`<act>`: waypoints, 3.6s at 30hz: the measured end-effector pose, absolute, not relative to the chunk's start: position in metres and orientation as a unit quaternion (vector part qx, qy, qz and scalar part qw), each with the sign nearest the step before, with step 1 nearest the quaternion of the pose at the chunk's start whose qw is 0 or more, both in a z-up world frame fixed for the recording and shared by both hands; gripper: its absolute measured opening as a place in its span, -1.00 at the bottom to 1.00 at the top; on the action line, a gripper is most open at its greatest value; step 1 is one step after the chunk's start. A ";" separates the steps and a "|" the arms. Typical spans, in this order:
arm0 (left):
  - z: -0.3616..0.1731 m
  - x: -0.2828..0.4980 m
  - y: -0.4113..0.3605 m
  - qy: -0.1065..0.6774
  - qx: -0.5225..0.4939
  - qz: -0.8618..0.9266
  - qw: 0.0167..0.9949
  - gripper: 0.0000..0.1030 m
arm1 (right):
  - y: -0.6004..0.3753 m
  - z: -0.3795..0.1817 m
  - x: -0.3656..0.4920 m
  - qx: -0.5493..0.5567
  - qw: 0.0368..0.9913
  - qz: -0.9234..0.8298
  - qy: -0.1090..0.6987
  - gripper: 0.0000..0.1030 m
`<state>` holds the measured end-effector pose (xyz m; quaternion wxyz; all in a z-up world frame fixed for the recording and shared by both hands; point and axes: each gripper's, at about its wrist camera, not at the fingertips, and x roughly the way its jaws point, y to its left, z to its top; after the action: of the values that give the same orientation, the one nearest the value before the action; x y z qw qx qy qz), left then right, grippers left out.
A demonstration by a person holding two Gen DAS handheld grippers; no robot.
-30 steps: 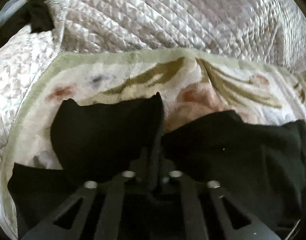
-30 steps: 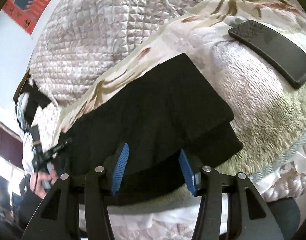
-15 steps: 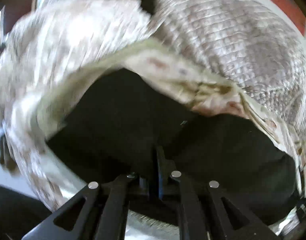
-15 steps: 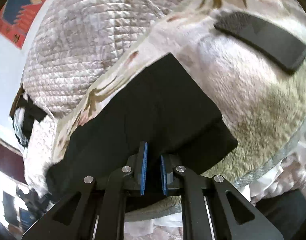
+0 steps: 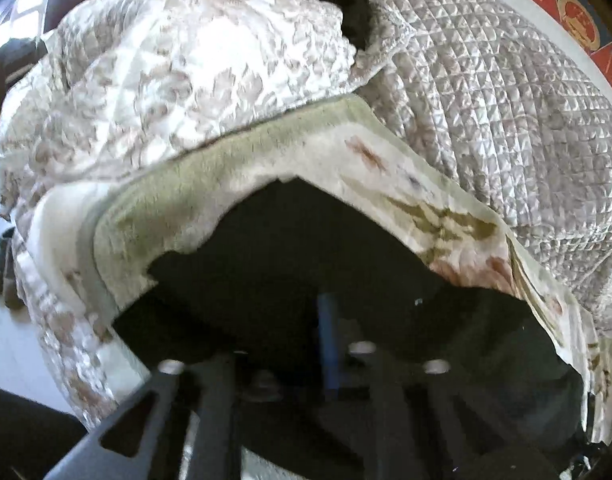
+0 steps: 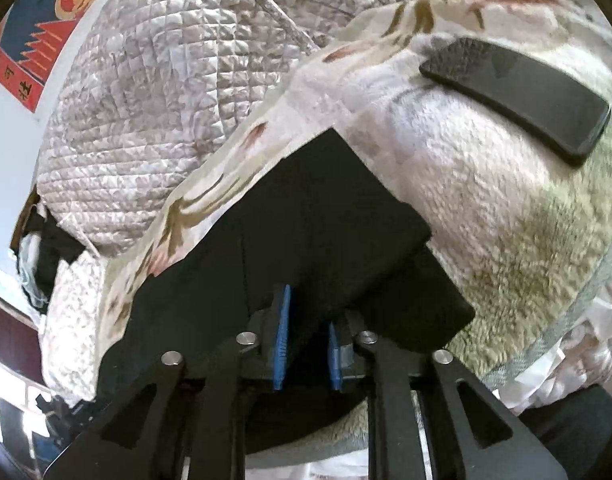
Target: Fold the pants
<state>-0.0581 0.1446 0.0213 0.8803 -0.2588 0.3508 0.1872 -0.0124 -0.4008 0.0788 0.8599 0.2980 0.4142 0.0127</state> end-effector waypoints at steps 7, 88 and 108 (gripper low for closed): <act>0.058 -0.080 0.148 0.320 -0.211 0.220 0.897 -0.91 | -0.397 0.113 -0.029 0.289 0.874 0.030 0.390 -0.90; 0.029 -0.040 0.028 0.424 -0.047 0.050 0.903 -0.13 | -0.291 0.084 -0.015 -0.020 0.905 0.087 0.417 -0.13; 0.030 -0.081 0.028 0.424 -0.054 0.043 0.903 -0.05 | -0.336 0.085 -0.063 -0.002 0.903 0.035 0.429 -0.13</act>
<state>-0.0807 0.0283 0.0299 0.9028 -0.0535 0.4245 0.0426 -0.0632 -0.3361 0.0854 0.9028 -0.0020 0.4287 0.0346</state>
